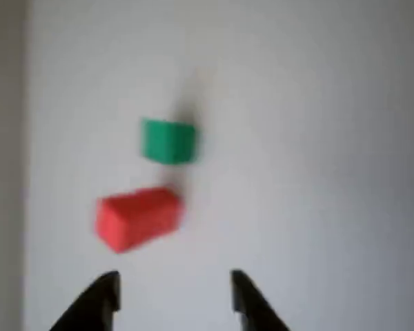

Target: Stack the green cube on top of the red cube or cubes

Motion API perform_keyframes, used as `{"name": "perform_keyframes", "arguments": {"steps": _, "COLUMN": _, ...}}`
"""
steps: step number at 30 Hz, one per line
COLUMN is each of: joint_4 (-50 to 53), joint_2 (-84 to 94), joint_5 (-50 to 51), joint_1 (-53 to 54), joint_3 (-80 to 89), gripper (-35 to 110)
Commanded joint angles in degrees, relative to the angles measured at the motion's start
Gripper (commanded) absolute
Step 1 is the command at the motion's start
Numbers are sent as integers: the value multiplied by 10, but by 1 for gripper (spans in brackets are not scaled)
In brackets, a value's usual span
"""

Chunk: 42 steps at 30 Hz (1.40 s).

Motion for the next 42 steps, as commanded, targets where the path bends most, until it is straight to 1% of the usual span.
{"name": "perform_keyframes", "arguments": {"steps": 1, "joint_4": -21, "joint_2": -296, "joint_5": 27, "joint_1": 11, "joint_3": -202, "gripper": 20}}
{"name": "perform_keyframes", "arguments": {"steps": 7, "joint_4": 47, "joint_2": -526, "joint_5": 40, "joint_1": 17, "joint_3": -422, "gripper": 20}}
{"name": "perform_keyframes", "arguments": {"steps": 15, "joint_4": 65, "joint_2": -709, "joint_5": 47, "joint_1": 10, "joint_3": -558, "gripper": 22}}
{"name": "perform_keyframes", "arguments": {"steps": 22, "joint_4": 62, "joint_2": -801, "joint_5": 51, "joint_1": -1, "joint_3": -617, "gripper": 25}}
{"name": "perform_keyframes", "arguments": {"steps": 33, "joint_4": 47, "joint_2": -878, "joint_5": 45, "joint_1": 4, "joint_3": -656, "gripper": 24}}
{"name": "perform_keyframes", "arguments": {"steps": 39, "joint_4": 42, "joint_2": -907, "joint_5": 45, "joint_1": 10, "joint_3": -674, "gripper": 17}}
{"name": "perform_keyframes", "arguments": {"steps": 42, "joint_4": 47, "joint_2": -911, "joint_5": 45, "joint_1": 11, "joint_3": -686, "gripper": 7}}
